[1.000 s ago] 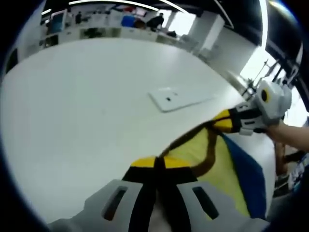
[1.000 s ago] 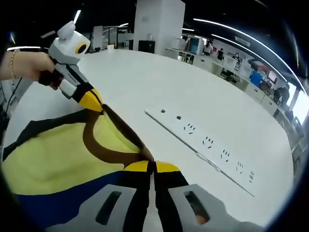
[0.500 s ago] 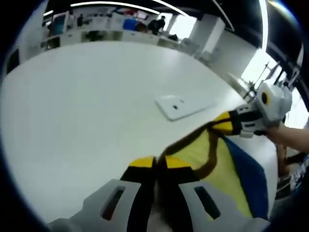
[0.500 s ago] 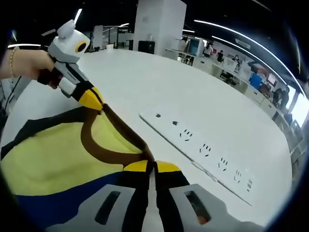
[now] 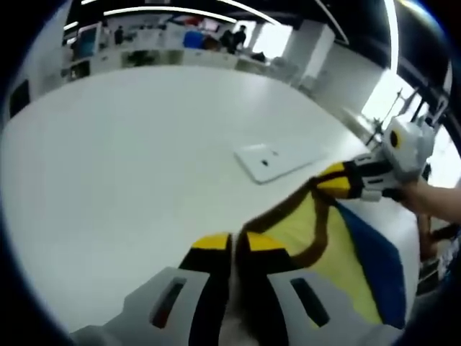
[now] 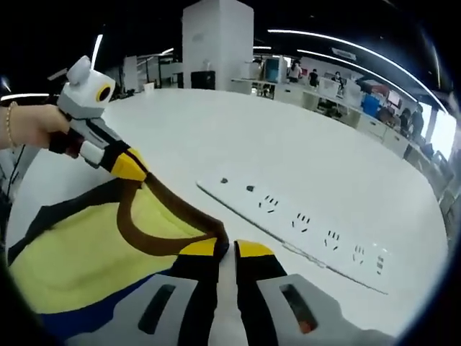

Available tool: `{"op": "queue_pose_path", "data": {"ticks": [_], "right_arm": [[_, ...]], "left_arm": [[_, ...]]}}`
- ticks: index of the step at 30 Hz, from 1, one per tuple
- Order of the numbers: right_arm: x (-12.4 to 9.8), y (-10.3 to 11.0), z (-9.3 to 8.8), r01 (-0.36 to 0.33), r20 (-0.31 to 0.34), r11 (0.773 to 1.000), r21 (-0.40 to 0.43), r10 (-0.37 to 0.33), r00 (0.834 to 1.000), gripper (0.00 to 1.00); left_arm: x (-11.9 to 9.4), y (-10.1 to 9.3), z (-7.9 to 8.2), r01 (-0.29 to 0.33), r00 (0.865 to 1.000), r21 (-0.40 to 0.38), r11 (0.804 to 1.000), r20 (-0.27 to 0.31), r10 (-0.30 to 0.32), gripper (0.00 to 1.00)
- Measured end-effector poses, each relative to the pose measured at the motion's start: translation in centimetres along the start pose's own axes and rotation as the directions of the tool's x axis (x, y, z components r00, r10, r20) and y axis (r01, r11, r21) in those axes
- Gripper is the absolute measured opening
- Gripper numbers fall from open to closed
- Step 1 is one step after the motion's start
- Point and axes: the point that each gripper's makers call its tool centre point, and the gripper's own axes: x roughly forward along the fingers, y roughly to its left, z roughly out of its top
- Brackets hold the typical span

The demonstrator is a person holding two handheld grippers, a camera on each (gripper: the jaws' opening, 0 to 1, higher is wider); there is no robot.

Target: Fold the garment on the visible template until the final outline fits inside the template.

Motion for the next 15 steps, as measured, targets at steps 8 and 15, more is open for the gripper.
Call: {"op": "queue_pose_path", "data": {"ticks": [8, 15], "right_arm": [[0.03, -0.16, 0.46, 0.032, -0.006, 0.999, -0.026, -0.032, 0.999, 0.10], [0.02, -0.14, 0.73, 0.043, -0.033, 0.995, -0.092, -0.047, 0.998, 0.11]], "left_arm": [[0.17, 0.23, 0.21, -0.020, 1.000, 0.014, 1.000, -0.002, 0.020, 0.02], [0.11, 0.25, 0.28, -0.038, 0.999, 0.044, 0.998, -0.021, 0.039, 0.00]]}}
